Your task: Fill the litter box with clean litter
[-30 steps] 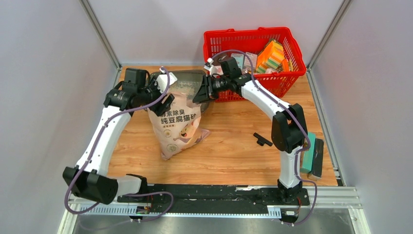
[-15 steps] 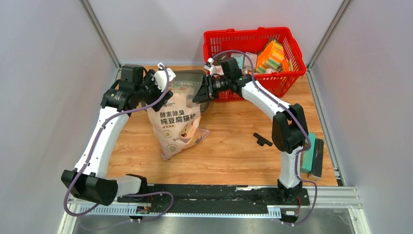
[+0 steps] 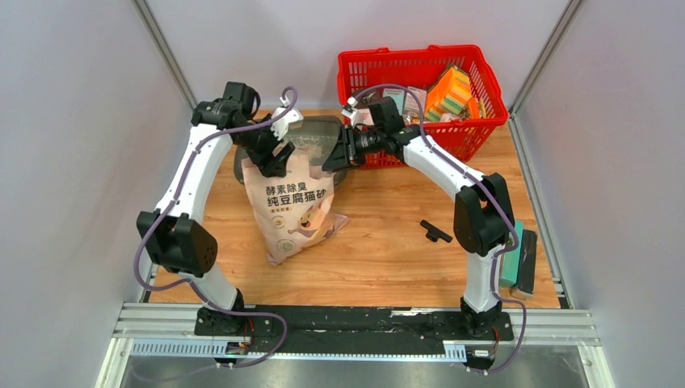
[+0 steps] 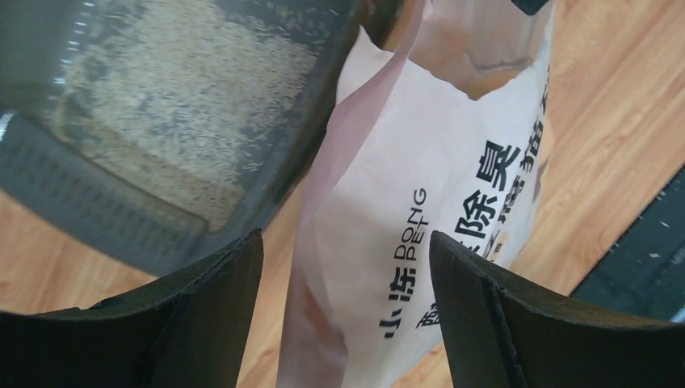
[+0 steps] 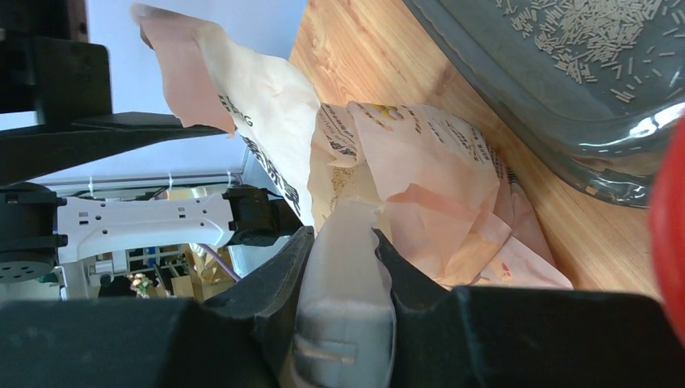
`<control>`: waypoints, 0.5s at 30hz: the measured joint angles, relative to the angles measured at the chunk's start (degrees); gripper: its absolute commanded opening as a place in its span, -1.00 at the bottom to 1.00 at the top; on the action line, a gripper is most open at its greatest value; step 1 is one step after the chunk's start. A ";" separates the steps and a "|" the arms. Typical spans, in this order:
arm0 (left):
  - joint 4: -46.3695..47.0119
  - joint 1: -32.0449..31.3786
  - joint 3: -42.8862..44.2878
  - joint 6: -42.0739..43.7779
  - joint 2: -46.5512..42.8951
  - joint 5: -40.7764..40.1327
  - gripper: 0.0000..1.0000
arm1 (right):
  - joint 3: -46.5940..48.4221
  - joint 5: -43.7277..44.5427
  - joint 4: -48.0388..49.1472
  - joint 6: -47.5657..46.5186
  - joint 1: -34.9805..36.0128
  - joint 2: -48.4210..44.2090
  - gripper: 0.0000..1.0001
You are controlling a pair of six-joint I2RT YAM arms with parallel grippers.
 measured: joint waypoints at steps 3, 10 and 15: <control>-3.28 0.00 1.16 1.36 3.28 1.81 0.02 | -0.37 0.28 -0.35 -0.26 -0.17 -0.37 -1.00; -5.38 0.04 1.55 2.99 2.58 6.86 -1.00 | -0.74 0.83 -1.03 -0.87 -0.46 -0.81 -1.00; -5.57 0.02 -4.11 1.51 -6.34 10.08 -1.00 | -0.72 0.11 -2.71 -0.57 -1.77 -1.33 -1.00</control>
